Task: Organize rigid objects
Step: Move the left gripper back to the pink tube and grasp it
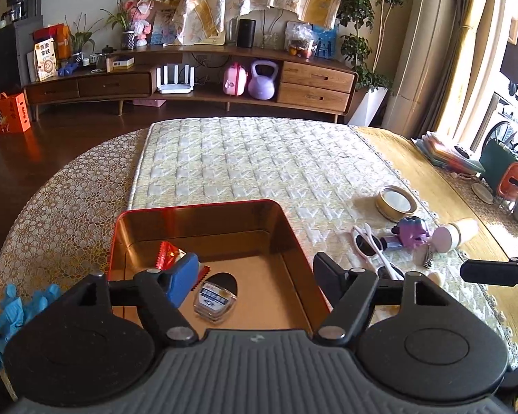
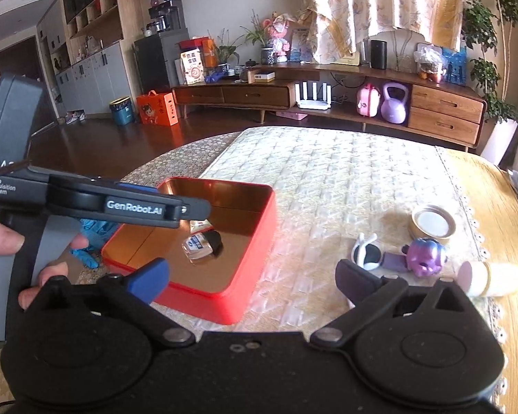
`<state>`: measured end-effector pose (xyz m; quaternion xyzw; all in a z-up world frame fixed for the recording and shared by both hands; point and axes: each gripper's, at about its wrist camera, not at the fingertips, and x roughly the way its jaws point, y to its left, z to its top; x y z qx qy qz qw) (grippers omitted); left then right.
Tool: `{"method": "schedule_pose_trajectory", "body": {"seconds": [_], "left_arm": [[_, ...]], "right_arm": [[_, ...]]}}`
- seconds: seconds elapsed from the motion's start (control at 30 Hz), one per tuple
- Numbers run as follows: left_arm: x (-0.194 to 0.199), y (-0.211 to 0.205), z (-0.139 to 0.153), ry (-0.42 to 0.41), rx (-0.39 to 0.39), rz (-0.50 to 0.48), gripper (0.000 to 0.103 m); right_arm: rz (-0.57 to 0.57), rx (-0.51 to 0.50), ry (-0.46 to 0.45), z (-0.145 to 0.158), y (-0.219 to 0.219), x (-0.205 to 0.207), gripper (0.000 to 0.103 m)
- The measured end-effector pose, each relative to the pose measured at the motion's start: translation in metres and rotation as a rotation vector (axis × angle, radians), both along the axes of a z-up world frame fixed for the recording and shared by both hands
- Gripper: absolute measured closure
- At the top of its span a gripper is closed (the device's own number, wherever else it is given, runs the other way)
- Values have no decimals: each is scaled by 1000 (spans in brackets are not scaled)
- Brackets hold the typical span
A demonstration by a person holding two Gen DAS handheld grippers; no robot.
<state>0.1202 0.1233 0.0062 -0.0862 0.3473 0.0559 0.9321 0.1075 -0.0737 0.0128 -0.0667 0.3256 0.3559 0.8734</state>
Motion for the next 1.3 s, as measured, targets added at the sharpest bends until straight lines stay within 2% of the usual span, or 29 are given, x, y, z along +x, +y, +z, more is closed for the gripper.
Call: {"method": "schedule_pose_trajectory", "body": {"seconds": [0.1,0.27,0.5,0.7,0.9,1.27,1.3], "left_arm": [[-6,-15,1,-12,-5,-16,20],[-10,-37,-4,-5,-23,-40,20],[-10,-73,-16,20,-57,-88,20],[1,-104,-29,47,-71,-124,20],[15,-129,-44,69,-69,-208,20],[41,-142,-75,128,-86,-314,20],[43,-143,-77,131,-85,-320,20]], "right_arm": [[-47,9,4,-1,-23,1,0],[-121,5,0,-10,-65,-2,0],[-131,-40,-8,-31,-99,-13,0],[-117,-58,-8,-46,-106,-16,0],[-81,-68,-9,-64,-107,-15,1],[-42,-79,21,-93,-104,6,9],[-42,-79,24,-96,-104,8,13]]}}
